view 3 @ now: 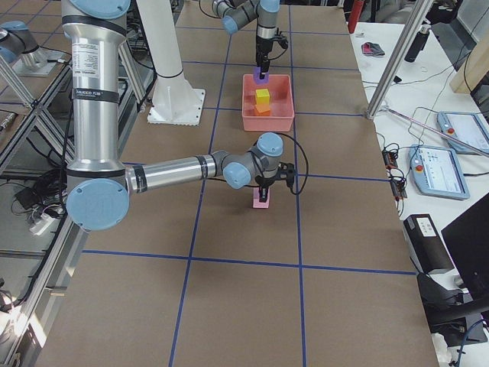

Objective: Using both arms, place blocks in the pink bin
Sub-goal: 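Carry the purple cube and light pink cube over the bin with both grippers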

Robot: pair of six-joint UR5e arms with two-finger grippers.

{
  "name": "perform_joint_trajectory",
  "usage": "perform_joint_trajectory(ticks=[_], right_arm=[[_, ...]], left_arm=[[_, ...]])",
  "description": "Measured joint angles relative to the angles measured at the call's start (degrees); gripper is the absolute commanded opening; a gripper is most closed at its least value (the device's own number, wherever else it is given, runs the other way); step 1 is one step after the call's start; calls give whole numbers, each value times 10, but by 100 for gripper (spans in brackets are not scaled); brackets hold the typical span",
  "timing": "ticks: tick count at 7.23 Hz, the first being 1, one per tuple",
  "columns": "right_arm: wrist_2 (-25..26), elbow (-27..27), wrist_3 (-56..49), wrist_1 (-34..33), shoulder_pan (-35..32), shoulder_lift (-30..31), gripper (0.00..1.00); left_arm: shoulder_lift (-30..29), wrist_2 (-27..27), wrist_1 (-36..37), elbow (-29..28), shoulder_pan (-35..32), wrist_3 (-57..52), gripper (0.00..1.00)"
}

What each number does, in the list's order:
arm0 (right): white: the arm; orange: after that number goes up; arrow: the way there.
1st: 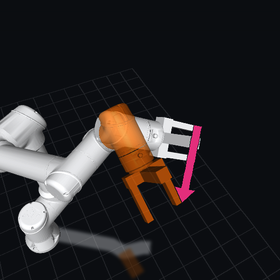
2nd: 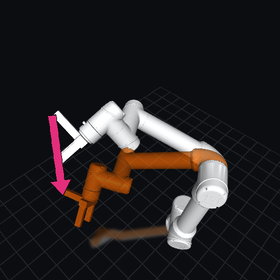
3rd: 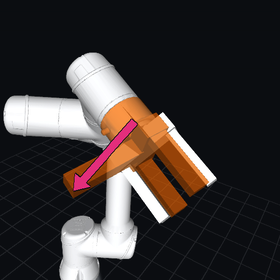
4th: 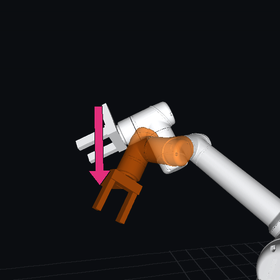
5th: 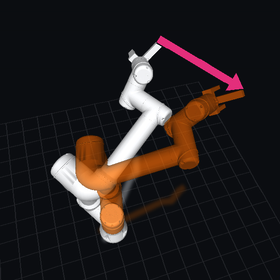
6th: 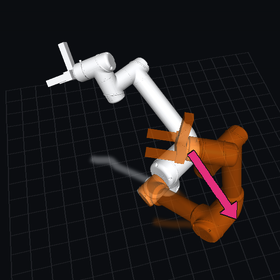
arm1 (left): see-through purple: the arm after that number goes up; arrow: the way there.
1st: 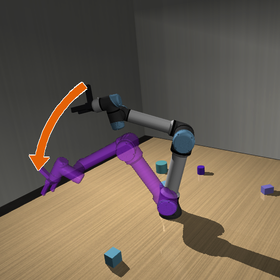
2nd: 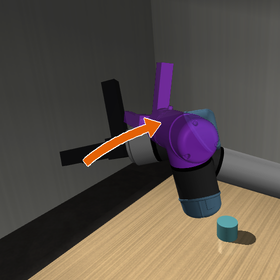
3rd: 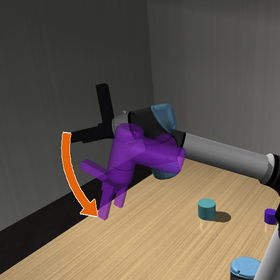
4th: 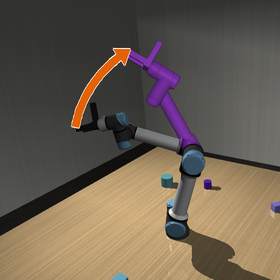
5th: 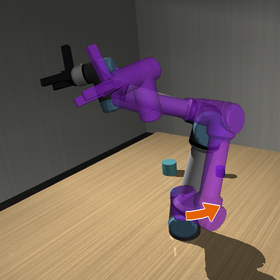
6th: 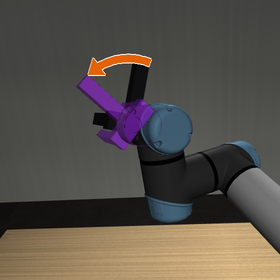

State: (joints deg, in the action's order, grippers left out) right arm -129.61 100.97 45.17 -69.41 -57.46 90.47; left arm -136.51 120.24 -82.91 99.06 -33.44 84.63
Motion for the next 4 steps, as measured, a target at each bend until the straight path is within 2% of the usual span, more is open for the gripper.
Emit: perform_joint_trajectory(ticks=[1, 2, 3, 4], right_arm=[[-9, 30, 26, -62, -8, -48, 0], [-15, 56, 75, -140, -9, -118, 0], [-15, 73, 139, -195, 4, -183, 0], [-6, 82, 209, -220, 35, -232, 0]], left_arm=[[-2, -15, -2, -15, 21, 0, 0], [-3, -22, -9, -33, 35, 1, 8], [-2, -26, -19, -47, 42, 1, 86], [0, -27, -25, -57, 46, 0, 100]])
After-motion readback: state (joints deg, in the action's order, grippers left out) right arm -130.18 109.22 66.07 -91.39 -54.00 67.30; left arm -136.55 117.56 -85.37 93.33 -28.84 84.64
